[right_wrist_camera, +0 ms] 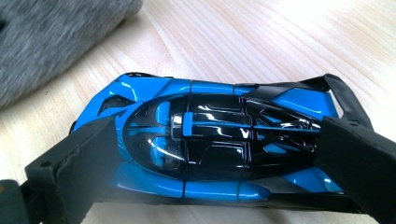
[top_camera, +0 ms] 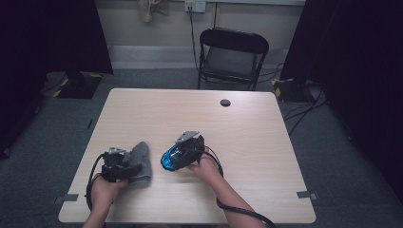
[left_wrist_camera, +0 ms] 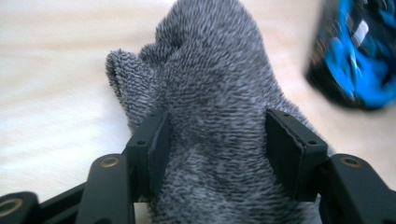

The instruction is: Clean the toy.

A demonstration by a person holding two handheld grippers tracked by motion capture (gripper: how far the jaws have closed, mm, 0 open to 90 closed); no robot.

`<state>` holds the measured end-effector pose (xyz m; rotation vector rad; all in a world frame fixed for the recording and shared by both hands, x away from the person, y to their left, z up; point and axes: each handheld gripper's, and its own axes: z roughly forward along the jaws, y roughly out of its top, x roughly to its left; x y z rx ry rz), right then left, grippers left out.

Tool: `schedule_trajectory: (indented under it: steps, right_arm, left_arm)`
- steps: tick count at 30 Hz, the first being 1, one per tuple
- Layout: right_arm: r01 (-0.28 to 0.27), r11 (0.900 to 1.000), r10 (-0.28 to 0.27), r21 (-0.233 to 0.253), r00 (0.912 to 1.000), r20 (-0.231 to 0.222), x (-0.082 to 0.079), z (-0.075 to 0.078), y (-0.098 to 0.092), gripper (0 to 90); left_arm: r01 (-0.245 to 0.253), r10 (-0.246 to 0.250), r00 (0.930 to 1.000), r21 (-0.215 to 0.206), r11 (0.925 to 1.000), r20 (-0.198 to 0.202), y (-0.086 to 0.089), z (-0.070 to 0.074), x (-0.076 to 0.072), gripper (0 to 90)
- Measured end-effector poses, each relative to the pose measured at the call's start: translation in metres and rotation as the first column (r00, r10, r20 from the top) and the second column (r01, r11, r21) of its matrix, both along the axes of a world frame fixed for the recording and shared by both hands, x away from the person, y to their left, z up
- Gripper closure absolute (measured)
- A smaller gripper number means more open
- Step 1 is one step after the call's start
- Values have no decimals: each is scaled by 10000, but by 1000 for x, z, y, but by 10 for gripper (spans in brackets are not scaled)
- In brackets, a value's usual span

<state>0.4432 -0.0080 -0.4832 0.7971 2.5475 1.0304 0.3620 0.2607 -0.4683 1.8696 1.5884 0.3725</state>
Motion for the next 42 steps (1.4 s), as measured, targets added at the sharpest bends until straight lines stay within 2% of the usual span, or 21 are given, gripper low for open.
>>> schedule_trajectory:
  steps: [2, 4, 9, 10, 12, 14, 16, 17, 19, 21, 22, 24, 26, 28, 30, 31, 32, 34, 38, 39, 42]
  right_arm:
    - [-9, 10000, 9, 7, 10000, 8, 0, 0, 0, 0]
    - [-14, 10000, 14, 47, 10000, 10, 0, 0, -1, 0]
    - [-2, 10000, 2, 71, 10000, 19, 0, -1, -1, 0]
    - [-8, 10000, 8, 85, 10000, 41, 0, -1, -1, 0]
    - [0, 10000, 0, 99, 10000, 34, 0, -1, -1, 0]
    - [-2, 10000, 2, 84, 10000, 18, 0, -1, -1, 0]
    - [-20, 10000, 20, 69, 10000, 10, 0, 0, -1, 0]
    - [-22, 10000, 22, 78, 10000, 4, 1, -1, -1, 0]
    - [-26, 9999, 27, 106, 10000, -4, 1, -1, -2, 0]
    - [-45, 9999, 45, 123, 10000, 26, 1, -1, -2, 0]
    - [-49, 9999, 49, 125, 10000, 25, 1, -1, -2, 0]
    - [-78, 9998, 77, 180, 10000, 41, 2, -1, -2, 0]
    - [-90, 9997, 90, 219, 10000, 8, 2, -1, -4, 0]
    - [-122, 9996, 121, 247, 9999, 7, 3, -2, -4, 0]
    - [-144, 9996, 144, 249, 9999, -12, 3, -1, -4, 0]
    - [-149, 9995, 150, 260, 9999, -1, 4, -2, -4, 0]
    - [-153, 9996, 153, 248, 9999, -6, 4, -1, -4, 0]
    - [-148, 9995, 148, 265, 9999, 1, 4, -2, -4, 0]
    - [-148, 9995, 148, 274, 9999, -11, 4, -2, -5, 0]
    - [-146, 9995, 146, 278, 9999, 3, 4, -2, -5, 0]
    - [-138, 9995, 138, 277, 9999, 2, 3, -2, -5, 0]
  left_arm:
    - [-496, 504, 9984, -344, 9982, 250, 3, 6, 4, 382]
    - [-895, 913, 9955, -634, 9940, 258, 1, 10, 6, 341]
    - [-808, 804, 9966, -257, 9964, -176, -15, -4, 10, 282]
    - [-729, 724, 9970, -144, 9972, -278, -17, -8, 11, 300]
    - [-333, 338, 9993, 411, 9986, -135, -21, -11, 13, 410]
    - [-78, 81, 9999, 279, 9996, -123, -20, -9, 16, 556]
    - [230, -232, 9996, 152, 9996, 163, -17, -3, 23, 667]
    - [525, -525, 9974, 23, 9986, 486, -17, 0, 27, 689]
    - [999, -1016, 9912, 238, 9947, 846, -23, 9, 39, 707]
    - [1818, -1888, 9766, 735, 9806, 1033, -29, 18, 51, 713]
    - [2132, -2265, 9674, 1181, 9698, 1136, -35, 21, 59, 713]
    - [2787, -2957, 9505, 1592, 9471, 956, -46, 24, 78, 714]
    - [3146, -3330, 9401, 1901, 9300, 735, -60, 22, 95, 713]
    - [3735, -3921, 9190, 2274, 8993, 411, -78, 15, 110, 712]
    - [4084, -4220, 9066, 2498, 8780, 10, -90, 6, 118, 712]
    - [4104, -4212, 9069, 2517, 8765, -119, -97, 1, 123, 709]
    - [4185, -4297, 9029, 2410, 8757, -66, -99, -1, 125, 708]
    - [4218, -4328, 9015, 2063, 8829, 91, -104, 0, 128, 704]
    - [4457, -4539, 8910, 1741, 8781, 84, -111, 2, 130, 704]
    - [4450, -4538, 8910, 1729, 8787, 129, -113, 2, 129, 705]
    - [4228, -4276, 9039, 1343, 8962, 78, -113, -1, 128, 725]
